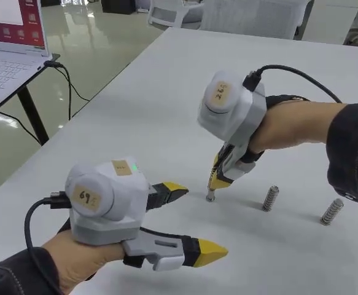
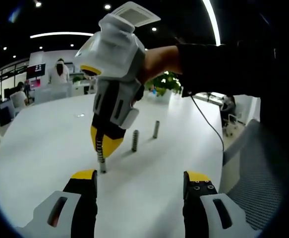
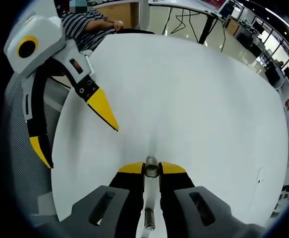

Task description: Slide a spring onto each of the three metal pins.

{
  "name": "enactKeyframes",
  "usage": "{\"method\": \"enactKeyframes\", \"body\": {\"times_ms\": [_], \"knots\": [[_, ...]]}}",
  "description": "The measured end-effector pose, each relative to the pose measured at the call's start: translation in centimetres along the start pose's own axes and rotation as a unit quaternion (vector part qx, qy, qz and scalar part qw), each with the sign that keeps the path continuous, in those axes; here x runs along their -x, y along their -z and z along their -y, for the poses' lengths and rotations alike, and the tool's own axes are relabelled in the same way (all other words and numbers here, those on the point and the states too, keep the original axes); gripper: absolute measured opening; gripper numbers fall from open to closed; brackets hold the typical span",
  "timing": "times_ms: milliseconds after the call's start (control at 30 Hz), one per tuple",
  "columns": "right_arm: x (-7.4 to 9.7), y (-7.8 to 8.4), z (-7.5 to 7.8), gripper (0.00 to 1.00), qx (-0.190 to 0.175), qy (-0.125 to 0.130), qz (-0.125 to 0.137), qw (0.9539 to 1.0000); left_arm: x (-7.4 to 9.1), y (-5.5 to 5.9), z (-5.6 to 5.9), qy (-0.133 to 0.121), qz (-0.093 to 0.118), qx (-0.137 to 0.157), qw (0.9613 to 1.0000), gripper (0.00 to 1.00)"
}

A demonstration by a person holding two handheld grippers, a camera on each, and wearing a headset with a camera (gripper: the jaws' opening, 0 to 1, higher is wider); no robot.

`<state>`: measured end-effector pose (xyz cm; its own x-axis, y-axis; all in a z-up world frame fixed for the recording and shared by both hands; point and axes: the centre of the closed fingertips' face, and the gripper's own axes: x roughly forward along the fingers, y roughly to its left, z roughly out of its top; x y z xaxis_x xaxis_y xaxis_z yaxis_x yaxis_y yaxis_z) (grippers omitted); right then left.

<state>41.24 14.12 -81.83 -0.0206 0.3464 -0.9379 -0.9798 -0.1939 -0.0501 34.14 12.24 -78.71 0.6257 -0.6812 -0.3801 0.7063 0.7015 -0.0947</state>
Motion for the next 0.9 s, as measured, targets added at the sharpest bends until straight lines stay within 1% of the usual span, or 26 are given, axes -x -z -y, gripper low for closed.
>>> {"method": "enactKeyframes", "body": {"times_ms": [67, 133, 267, 900], "knots": [[-0.4, -0.1, 0.3, 0.08, -0.001, 0.000, -0.001, 1.0000, 0.0, 0.0, 0.0, 0.000, 0.000, 0.000, 1.0000, 0.66], [-0.5, 0.0, 0.5, 0.08, -0.004, 0.001, -0.001, 1.0000, 0.0, 0.0, 0.0, -0.001, 0.000, 0.001, 1.0000, 0.66], [-0.9, 0.2, 0.6, 0.08, -0.009, 0.002, -0.002, 1.0000, 0.0, 0.1, 0.0, 0.000, -0.001, 0.000, 1.0000, 0.66], [-2.4, 0.9, 0.3, 0.08, -0.024, 0.004, -0.006, 0.9997, -0.1, 0.0, 0.1, 0.002, -0.002, -0.001, 1.0000, 0.66]]}}
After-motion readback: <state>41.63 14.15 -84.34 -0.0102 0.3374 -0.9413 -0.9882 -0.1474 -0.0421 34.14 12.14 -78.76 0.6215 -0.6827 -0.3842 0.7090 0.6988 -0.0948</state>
